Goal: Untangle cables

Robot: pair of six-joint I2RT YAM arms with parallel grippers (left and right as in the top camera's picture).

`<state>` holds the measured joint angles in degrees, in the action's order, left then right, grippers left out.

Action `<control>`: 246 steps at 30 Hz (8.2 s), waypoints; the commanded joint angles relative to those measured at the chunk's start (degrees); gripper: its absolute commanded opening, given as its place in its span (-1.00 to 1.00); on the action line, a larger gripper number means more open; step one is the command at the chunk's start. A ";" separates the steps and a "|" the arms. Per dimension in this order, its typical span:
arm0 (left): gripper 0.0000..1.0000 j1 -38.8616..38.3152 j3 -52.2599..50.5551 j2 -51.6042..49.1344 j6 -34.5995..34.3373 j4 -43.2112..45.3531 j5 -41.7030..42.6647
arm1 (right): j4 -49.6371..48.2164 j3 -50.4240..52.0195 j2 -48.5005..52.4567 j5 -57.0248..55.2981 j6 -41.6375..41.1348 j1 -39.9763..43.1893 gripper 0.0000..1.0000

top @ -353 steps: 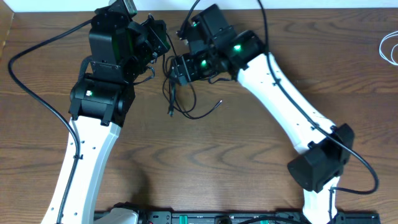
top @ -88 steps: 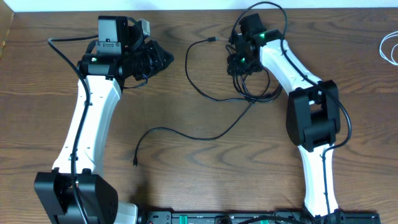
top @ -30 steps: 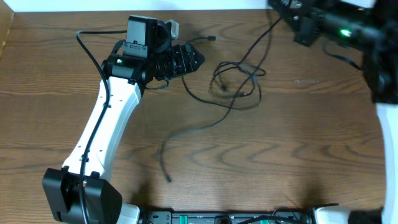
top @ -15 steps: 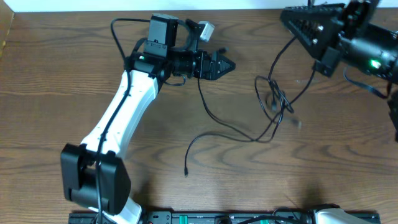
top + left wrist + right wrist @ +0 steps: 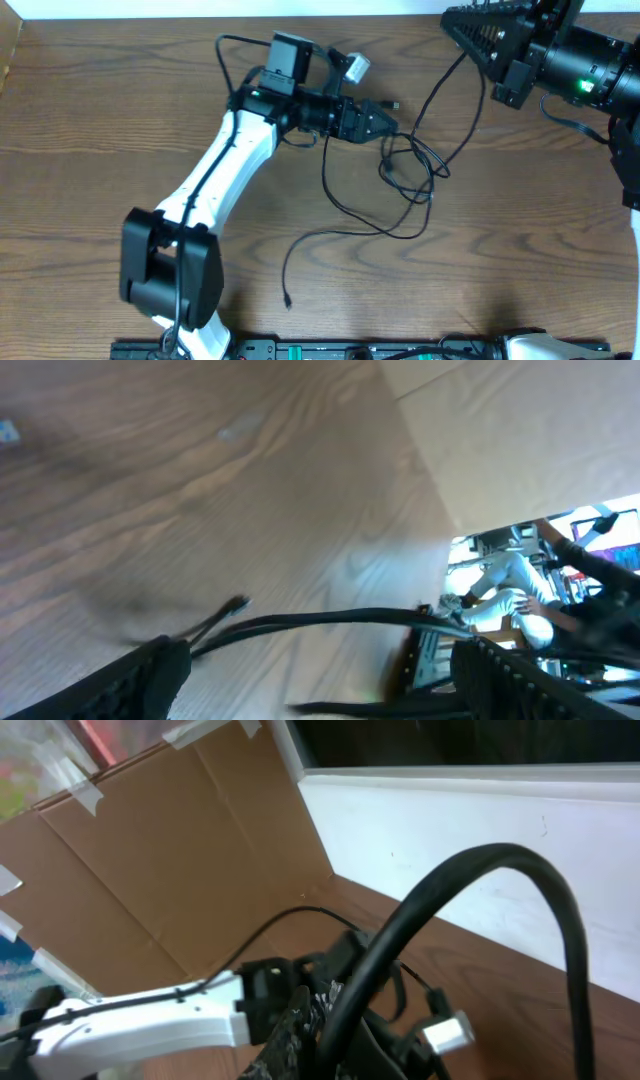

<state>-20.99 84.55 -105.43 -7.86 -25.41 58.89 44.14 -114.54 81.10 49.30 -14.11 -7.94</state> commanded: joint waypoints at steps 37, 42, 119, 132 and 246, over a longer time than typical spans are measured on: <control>0.65 0.31 0.00 12.00 -11.10 -8.85 -34.86 | -3.15 -0.11 8.07 -13.00 -10.49 0.20 -0.98; 0.65 -4.00 -0.81 11.76 -11.56 -7.74 -34.05 | -7.41 -0.11 12.22 -20.24 -18.38 0.20 -0.98; -0.59 -20.55 -7.89 6.95 -19.34 9.77 -43.69 | -0.22 -0.11 14.82 -35.06 -14.21 1.90 -0.98; -0.72 -7.28 -7.89 22.34 -14.23 -1.90 -41.24 | 8.44 -0.09 18.27 -35.87 -10.84 8.26 -0.98; -0.85 23.28 -7.89 31.39 -15.56 -10.51 -65.77 | 32.15 -7.50 37.38 -54.75 -5.95 32.09 -0.98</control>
<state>-4.89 76.31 -74.26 -22.44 -35.27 4.23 76.64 -121.19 116.64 3.07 -21.65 19.33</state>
